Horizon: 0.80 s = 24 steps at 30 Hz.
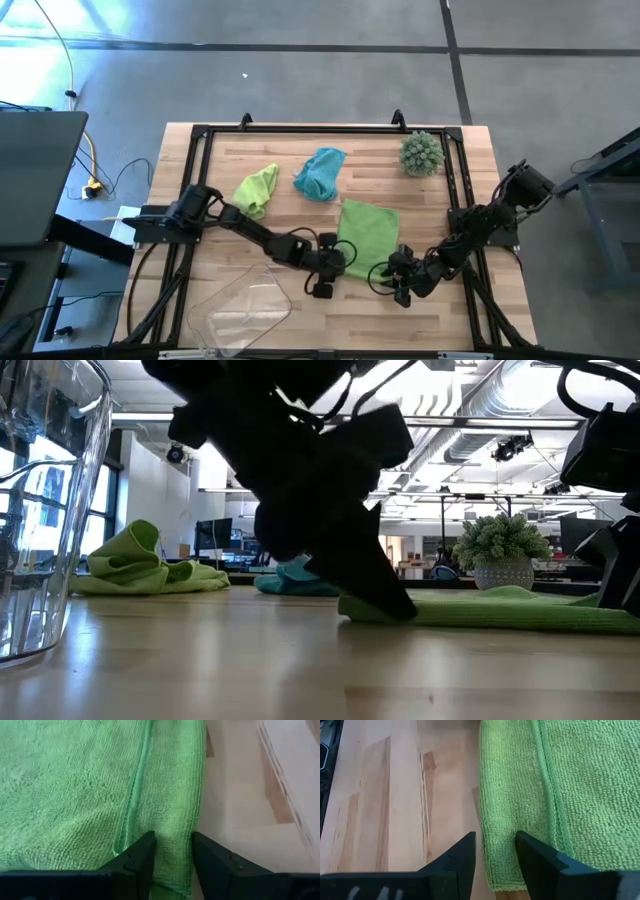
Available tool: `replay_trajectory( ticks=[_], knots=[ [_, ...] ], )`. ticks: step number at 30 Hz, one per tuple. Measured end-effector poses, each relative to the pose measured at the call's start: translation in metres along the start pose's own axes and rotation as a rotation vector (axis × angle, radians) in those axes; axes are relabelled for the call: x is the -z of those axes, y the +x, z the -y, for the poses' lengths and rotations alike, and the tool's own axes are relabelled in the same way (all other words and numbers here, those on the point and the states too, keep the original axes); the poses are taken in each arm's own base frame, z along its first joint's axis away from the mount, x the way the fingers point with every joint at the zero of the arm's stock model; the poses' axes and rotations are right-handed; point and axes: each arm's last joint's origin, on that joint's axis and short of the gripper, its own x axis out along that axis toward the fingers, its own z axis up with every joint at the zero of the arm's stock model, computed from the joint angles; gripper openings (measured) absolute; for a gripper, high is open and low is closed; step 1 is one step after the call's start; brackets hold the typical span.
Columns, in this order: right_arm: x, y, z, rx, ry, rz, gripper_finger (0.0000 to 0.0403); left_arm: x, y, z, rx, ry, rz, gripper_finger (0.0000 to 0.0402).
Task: Roll microfiber towels into tight, uniform cylinder then place into a basket
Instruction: Roll the green microfiber cloth
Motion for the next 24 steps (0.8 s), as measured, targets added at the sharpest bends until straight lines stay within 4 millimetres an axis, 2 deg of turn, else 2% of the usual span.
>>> replay_trajectory(
  ticks=[3,6,13,18,24],
  knots=[
    [0.0,0.0,0.0,0.001,-0.007,0.0,0.0136,0.002,0.0,0.001,0.055,-0.056,-0.036,0.0118],
    [-0.001,0.0,0.001,0.013,-0.089,0.008,0.0136,0.007,-0.002,0.005,0.101,-0.158,-0.068,0.0117],
    [-0.017,0.008,0.017,0.103,-0.274,0.042,0.0136,0.013,-0.008,0.036,0.123,-0.364,-0.075,0.0117],
    [-0.031,0.014,0.03,0.083,-0.278,0.002,0.0136,0.012,-0.01,0.042,0.033,-0.356,-0.003,0.0117],
    [-0.034,0.009,0.027,-0.008,-0.297,-0.043,0.0136,0.013,-0.009,0.037,0.041,-0.295,-0.035,0.0117]
  ],
)
